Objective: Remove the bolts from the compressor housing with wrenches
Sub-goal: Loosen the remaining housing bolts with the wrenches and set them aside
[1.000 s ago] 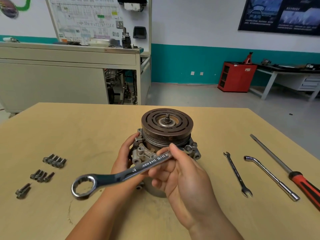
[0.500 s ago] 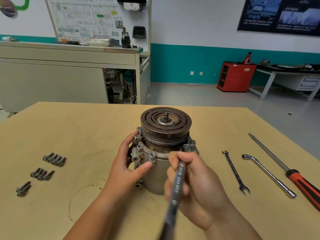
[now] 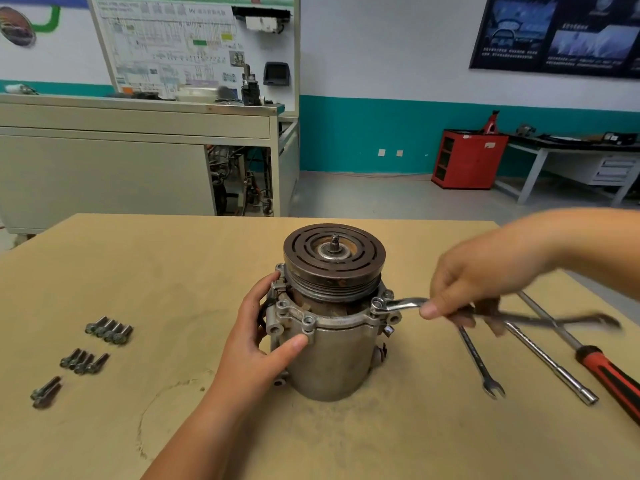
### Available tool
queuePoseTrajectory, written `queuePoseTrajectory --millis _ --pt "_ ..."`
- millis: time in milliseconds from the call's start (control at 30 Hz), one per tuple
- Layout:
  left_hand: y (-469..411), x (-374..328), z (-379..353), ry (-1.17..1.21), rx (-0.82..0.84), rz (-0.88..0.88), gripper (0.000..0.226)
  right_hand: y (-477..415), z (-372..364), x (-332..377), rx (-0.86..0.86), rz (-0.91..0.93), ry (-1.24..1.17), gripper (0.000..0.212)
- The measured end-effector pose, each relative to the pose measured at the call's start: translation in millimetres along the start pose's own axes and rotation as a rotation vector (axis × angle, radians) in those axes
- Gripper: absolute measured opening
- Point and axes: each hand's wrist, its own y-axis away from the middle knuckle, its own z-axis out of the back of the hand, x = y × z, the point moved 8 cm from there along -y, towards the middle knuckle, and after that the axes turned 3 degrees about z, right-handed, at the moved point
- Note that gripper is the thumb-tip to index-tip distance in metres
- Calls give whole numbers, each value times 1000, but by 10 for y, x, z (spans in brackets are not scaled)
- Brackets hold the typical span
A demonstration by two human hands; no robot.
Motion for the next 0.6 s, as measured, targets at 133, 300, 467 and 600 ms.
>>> queuePoseTrajectory --millis 133,300,467,600 --pt "1 -3 5 -8 -3 -6 73 -280 402 90 -327 106 430 32" --pt "-7 -10 6 -11 2 -12 71 -165 492 177 -714 376 744 33" --pt "-9 8 11 -10 1 -17 71 232 410 -310 -833 397 406 37" --pt "-10 -4 7 -15 4 -16 71 237 -72 -420 -638 386 134 20"
